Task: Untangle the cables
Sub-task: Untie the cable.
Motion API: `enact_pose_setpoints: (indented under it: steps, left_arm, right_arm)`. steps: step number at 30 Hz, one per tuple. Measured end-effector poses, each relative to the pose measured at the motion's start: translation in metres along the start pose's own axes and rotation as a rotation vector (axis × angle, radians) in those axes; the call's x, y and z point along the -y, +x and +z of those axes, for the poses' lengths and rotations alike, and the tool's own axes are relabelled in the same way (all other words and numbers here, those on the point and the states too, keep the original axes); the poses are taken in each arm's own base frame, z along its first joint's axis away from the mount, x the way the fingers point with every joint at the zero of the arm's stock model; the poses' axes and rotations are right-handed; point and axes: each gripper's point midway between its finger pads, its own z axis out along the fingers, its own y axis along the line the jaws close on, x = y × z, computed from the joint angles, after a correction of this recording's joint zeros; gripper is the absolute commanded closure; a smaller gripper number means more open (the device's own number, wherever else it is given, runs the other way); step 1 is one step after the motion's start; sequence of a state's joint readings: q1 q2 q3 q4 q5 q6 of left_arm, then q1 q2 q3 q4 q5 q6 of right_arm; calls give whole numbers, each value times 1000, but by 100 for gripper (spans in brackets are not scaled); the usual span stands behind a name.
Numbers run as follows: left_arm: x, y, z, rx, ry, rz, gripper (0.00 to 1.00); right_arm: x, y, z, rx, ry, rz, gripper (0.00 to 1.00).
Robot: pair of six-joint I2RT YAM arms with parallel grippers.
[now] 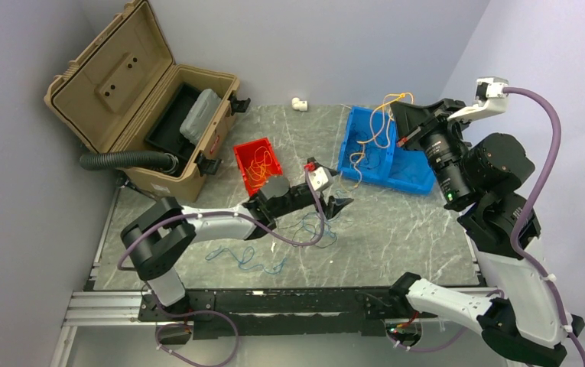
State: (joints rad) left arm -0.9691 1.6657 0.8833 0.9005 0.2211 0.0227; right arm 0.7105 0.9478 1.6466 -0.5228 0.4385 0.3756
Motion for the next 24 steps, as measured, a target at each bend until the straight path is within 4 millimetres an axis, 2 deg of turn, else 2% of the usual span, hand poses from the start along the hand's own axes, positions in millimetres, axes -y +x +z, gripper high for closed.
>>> enact_pose_setpoints:
  steps: [3,4,5,8,12,15,19,24]
  left_arm:
    - [9,5,11,-6,33,0,31]
    - [11,7,14,-10,40,1,39]
    - [13,10,17,-14,44,-3,51]
    - [16,19,20,-31,48,-18,98]
    - [14,26,16,-36,23,-42,100]
    - [10,37,1,-70,-16,-63,100]
    - [6,45,-32,-125,-89,-101,100]
    - [9,40,-95,-161,-160,-167,100]
  right_arm:
    - [0,0,0,2,-1,2,100]
    - [0,0,0,2,0,2,100]
    - [0,-1,0,2,0,2,100]
    - [0,-3,-2,10,-2,6,100]
    - [2,-9,-5,31,6,14,100]
    - [10,-16,-11,66,35,21,100]
    - [31,-18,-19,102,116,5,100]
    - [51,-21,-23,127,217,-33,100]
